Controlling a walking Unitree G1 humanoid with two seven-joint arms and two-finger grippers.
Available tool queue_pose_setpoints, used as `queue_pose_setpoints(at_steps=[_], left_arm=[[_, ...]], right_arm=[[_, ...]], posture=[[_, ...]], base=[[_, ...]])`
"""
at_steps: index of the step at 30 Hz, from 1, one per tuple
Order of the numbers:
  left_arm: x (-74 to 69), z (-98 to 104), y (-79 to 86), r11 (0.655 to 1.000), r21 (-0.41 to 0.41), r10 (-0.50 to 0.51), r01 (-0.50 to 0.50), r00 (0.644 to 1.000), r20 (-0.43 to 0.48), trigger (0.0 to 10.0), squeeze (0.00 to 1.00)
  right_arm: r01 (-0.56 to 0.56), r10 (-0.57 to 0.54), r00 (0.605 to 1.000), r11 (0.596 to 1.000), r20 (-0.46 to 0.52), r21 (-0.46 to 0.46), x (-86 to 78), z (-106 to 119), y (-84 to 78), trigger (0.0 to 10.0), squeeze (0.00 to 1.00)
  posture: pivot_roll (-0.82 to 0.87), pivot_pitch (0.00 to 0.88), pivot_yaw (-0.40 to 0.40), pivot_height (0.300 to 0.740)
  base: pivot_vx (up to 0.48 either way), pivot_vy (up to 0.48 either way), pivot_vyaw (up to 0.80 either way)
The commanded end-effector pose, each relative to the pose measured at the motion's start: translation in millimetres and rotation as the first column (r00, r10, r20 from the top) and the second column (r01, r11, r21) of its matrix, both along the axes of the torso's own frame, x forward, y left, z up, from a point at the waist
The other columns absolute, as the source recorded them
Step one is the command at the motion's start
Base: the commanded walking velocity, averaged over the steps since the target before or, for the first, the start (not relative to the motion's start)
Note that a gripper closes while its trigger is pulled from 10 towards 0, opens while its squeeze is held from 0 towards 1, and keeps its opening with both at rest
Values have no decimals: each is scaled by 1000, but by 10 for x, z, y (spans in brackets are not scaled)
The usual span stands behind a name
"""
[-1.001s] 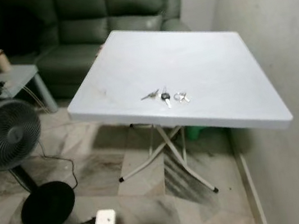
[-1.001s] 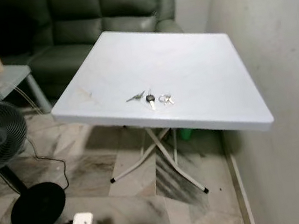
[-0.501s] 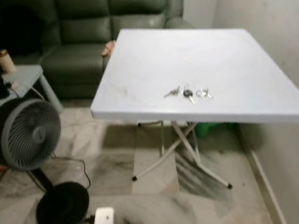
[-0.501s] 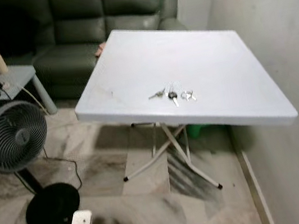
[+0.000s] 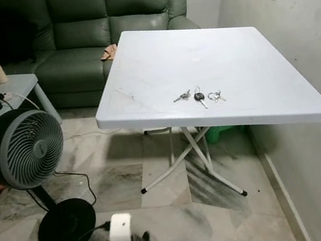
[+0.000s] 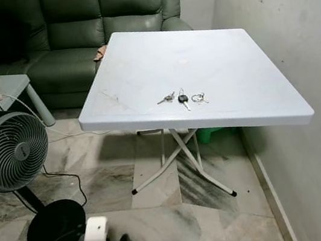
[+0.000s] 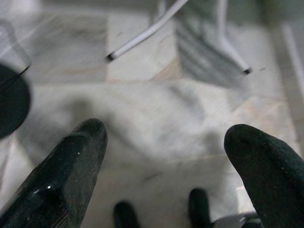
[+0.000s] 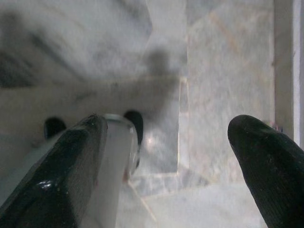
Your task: Hang keys on a hook
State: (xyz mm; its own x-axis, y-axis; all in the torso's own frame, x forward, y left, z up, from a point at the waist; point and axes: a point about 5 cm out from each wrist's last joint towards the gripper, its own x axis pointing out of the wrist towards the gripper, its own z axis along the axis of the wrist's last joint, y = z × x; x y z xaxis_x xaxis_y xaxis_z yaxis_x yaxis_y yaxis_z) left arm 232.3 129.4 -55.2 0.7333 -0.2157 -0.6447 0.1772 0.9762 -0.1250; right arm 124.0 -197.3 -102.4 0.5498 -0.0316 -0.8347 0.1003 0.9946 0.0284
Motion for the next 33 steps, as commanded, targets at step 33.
queue_pose_setpoints(at_steps=[33], left_arm=[[907, 1656, 105, 969, -206, 64, 139, 663, 746, 10000, 0]], right_arm=[[-109, 150, 406, 987, 901, -115, 1259, 1784, 179, 10000, 0]], posture=[[-25, 3, -17, 740]], base=[[0, 0, 0]])
